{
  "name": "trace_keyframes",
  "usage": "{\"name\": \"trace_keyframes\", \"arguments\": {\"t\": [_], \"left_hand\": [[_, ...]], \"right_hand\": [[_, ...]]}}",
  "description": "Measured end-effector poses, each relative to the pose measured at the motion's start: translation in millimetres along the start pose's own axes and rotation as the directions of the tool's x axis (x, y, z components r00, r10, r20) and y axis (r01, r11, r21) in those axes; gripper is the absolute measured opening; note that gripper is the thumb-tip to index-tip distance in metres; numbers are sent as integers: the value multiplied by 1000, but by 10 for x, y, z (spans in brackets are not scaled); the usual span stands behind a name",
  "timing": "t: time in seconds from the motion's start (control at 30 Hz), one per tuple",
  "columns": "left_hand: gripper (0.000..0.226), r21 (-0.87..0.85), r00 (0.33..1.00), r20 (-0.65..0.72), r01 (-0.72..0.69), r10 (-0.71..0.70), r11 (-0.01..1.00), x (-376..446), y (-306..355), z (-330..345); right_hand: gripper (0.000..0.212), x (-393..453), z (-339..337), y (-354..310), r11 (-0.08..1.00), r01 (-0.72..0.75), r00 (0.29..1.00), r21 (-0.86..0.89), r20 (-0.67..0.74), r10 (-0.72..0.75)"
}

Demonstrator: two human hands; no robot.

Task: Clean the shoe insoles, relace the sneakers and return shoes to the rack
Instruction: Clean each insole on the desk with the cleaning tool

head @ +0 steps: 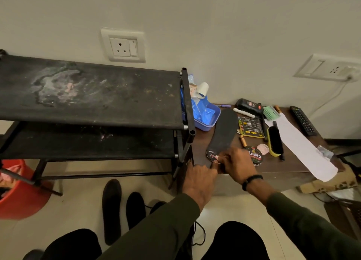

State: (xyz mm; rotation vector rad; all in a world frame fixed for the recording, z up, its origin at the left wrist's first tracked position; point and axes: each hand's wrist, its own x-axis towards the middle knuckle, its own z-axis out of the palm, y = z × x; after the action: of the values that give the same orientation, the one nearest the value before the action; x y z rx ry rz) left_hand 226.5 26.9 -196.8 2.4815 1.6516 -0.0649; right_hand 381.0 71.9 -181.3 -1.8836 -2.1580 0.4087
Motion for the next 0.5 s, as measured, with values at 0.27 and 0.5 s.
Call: {"name": "trace_keyframes", "arguments": {"t": [0.27, 0.5], "left_hand": [[63, -3, 1000, -5, 2, -2, 1000, 23, 22, 51], [64, 30, 1000, -10, 1, -1, 1000, 120, 12, 52]], "right_hand": [[13, -254, 141, -207, 974, -152, 968, 170, -173, 182], [12, -82, 208, -8, 980, -147, 975, 131, -148, 166]]}}
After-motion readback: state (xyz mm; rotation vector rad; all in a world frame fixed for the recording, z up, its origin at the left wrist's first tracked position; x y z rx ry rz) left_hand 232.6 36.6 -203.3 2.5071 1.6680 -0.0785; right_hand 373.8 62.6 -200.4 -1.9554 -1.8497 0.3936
